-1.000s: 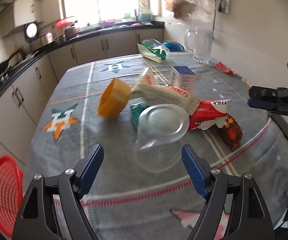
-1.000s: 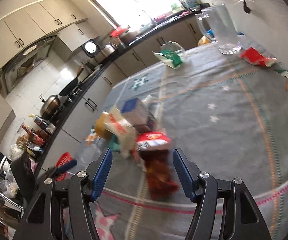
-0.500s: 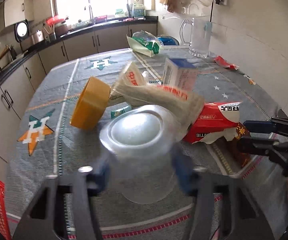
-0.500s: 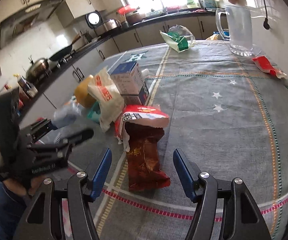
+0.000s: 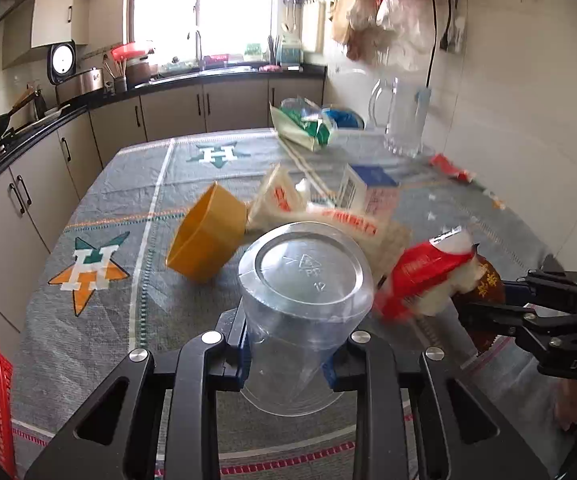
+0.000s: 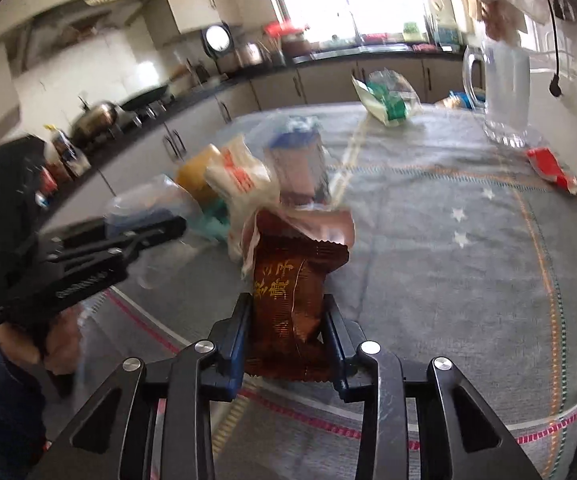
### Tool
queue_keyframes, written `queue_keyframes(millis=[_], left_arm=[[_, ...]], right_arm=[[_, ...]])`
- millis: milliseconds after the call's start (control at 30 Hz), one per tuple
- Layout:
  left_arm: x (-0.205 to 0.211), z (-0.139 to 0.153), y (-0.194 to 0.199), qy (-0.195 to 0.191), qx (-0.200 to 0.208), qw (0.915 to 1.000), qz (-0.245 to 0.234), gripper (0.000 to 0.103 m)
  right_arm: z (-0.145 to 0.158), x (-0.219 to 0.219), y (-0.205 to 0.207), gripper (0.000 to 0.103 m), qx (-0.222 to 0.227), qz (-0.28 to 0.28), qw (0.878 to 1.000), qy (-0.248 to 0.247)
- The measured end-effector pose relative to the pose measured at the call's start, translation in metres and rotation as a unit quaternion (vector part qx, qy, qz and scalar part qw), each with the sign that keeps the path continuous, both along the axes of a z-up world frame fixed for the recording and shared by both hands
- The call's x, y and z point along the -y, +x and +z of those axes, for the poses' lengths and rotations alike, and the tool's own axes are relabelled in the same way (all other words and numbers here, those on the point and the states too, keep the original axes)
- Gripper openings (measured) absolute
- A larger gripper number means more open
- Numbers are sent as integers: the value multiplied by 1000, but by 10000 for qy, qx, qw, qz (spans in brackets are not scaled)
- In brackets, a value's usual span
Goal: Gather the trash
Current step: 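Lift the clear cup and brown snack wrapper off the table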
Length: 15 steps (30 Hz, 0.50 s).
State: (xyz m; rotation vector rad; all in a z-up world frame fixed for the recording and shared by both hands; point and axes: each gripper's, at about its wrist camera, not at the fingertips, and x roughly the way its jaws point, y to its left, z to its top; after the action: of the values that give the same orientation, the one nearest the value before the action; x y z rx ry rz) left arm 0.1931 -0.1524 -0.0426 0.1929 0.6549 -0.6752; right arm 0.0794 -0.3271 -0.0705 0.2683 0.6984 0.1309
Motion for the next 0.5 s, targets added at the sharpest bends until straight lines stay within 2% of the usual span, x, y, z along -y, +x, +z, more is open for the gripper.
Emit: queue_keyframes(millis=[100, 333, 433, 500], left_arm=[[-5, 6, -1, -119, 105, 9999, 40, 26], [-10, 10, -1, -251, 157, 9995, 89, 26], [-11, 11, 0, -242, 167, 9995, 141, 26], [-12, 10, 0, -240, 158, 9995, 159, 26]], right_arm=[[10, -2, -7, 37, 328, -2, 9995, 27], [18, 4, -14, 37, 609, -45, 9978, 259], [20, 2, -16, 37, 660, -71, 9976, 215], [16, 3, -12, 37, 513, -171, 9985, 111]])
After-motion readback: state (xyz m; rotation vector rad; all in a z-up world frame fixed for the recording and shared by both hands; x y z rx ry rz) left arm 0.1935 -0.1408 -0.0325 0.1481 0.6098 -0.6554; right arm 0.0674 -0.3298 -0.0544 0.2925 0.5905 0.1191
